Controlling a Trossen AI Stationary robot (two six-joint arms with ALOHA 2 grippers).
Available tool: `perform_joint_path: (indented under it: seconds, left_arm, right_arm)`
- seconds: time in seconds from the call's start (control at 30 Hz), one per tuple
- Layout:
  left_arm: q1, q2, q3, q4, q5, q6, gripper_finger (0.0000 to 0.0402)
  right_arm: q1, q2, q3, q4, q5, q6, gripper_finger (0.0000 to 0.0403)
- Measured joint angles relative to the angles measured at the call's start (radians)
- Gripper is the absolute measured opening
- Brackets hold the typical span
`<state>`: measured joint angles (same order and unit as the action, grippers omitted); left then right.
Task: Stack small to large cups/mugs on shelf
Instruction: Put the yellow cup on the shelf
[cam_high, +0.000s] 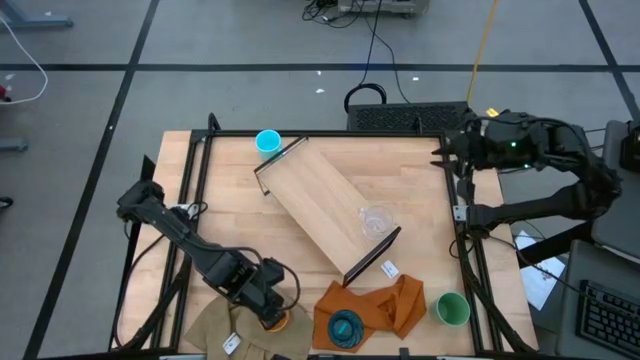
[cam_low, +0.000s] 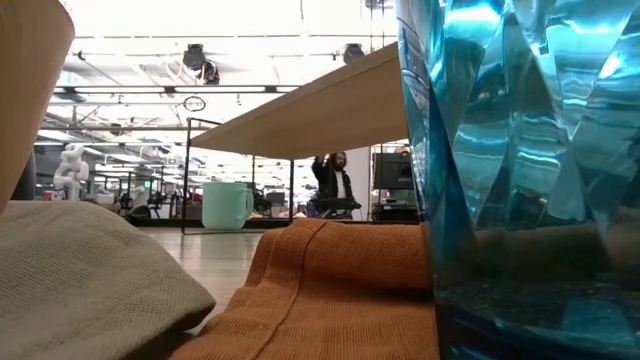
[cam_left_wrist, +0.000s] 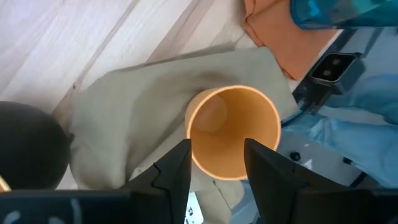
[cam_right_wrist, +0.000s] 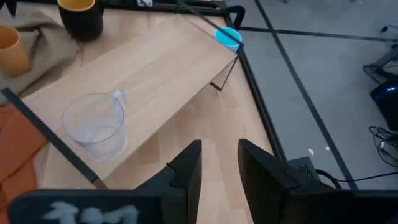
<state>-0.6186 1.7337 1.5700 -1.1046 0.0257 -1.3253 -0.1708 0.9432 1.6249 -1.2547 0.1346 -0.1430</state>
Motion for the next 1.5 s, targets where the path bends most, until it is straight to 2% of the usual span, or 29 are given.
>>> perform_joint_path:
  seconds: [0.77,0.97,1.5]
  left_arm:
    - [-0.011,0.026,-0.012,0.011,0.0,-0.042,0.0147]
    - [-0.011,0.067,-0.014,0.044,0.068,-0.019,0.0148]
    - [0.015,0.103,-0.013,0.009,0.082,0.0,0.0148]
  right_arm:
    - [-0.006,-0.011,0.0,0.002,-0.008,0.027,0.0096]
    - [-0.006,-0.01,0.0,0.015,-0.008,0.027,0.0096]
    - [-0.006,-0.006,0.0,0.017,-0.062,0.049,0.0096]
